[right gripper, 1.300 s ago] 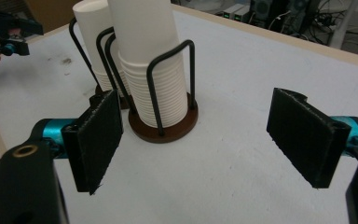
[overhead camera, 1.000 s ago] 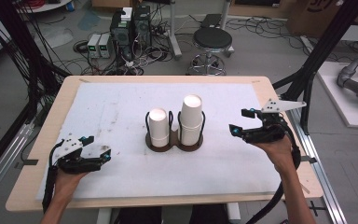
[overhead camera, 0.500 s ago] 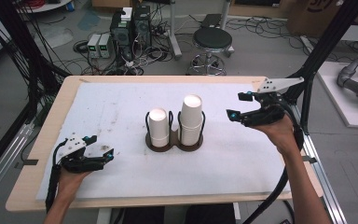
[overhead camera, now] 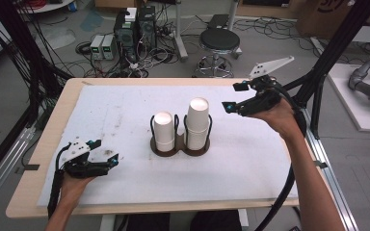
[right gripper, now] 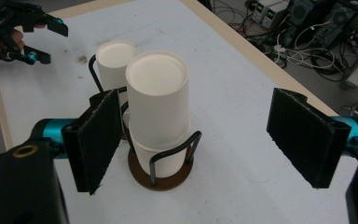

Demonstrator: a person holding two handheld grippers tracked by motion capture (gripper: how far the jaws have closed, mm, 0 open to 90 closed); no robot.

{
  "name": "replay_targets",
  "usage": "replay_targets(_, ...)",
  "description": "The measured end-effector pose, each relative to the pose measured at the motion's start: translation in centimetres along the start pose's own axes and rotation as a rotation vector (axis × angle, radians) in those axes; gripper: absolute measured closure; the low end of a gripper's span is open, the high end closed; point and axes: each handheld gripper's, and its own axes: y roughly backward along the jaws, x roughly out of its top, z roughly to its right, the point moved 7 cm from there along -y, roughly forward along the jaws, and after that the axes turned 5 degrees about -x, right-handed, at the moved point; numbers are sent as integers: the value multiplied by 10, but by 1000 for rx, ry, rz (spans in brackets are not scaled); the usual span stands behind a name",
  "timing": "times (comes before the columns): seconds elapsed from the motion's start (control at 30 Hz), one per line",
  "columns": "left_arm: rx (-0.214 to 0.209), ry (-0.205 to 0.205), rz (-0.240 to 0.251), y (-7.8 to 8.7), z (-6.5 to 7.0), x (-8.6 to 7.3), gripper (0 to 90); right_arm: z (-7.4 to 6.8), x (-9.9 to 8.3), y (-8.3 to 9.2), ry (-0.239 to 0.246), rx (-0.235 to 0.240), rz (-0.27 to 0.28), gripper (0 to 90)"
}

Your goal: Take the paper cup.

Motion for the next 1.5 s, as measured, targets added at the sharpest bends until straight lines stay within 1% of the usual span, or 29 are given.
replay_targets(0.03,-2,-1,-1,0,0,0,135,-1,2,-6,11,7,-25,188)
replay_targets(0.07,-4,0,1,0,0,0,135,-1,3,-8,17,5,-35,188)
replay_targets(0.1,-3,-1,0,0,0,0,135,-1,3,-8,17,5,-35,188)
replay_targets(0.23,-5,1,3,0,1,0,135,-1,10,-20,33,25,-60,188)
replay_targets(0.27,-6,-2,0,0,1,0,135,-1,11,-23,39,23,-72,188)
replay_targets(0.33,-7,-3,0,0,1,0,135,-3,13,-28,46,43,-90,188)
replay_targets(0.37,-9,-3,-3,-1,1,-1,135,-4,15,-31,56,40,-99,188)
replay_targets(0.43,-8,-4,-4,-1,1,-1,135,-7,19,-36,65,55,-110,188)
replay_targets(0.47,-8,0,-2,-1,2,-1,135,-7,19,-36,65,55,-110,188)
replay_targets(0.5,-8,-1,-3,-1,2,-1,135,-10,22,-43,80,69,-138,188)
replay_targets(0.53,-8,-1,-3,-1,2,-1,135,-10,22,-43,80,69,-138,188)
replay_targets(0.6,-10,-3,-3,-1,2,0,135,-13,25,-51,97,84,-162,188)
replay_targets(0.67,-11,-7,-3,-1,3,0,135,-14,25,-54,103,81,-171,188)
replay_targets(0.73,-12,-7,-4,-2,3,0,135,-17,26,-62,115,94,-201,188)
replay_targets(0.83,-14,-8,-7,-2,3,-1,135,-19,27,-69,145,97,-234,188)
replay_targets(0.87,-14,-8,-7,-2,3,-1,135,-19,27,-69,145,97,-234,188)
replay_targets(0.93,-15,-7,-6,-2,4,0,135,-20,28,-74,157,88,-275,188)
replay_targets(0.97,-15,-7,-6,-2,4,0,135,-20,28,-74,157,88,-275,188)
replay_targets(1.0,-14,-10,-7,-2,4,-1,135,-20,28,-77,165,79,-299,188)
replay_targets(1.13,-14,-11,-9,-2,4,-1,135,-21,26,-82,178,86,-333,189)
replay_targets(1.2,-13,-12,-9,-1,3,-1,135,-23,26,-85,183,85,-344,188)
replay_targets(1.3,-13,-9,-6,-1,4,-1,135,-25,27,-88,181,102,-351,188)
replay_targets(1.47,-13,-14,-9,-1,4,-1,135,-27,24,-94,198,114,-388,188)
replay_targets(1.5,-13,-14,-9,-1,4,-1,135,-27,23,-95,199,110,-394,188)
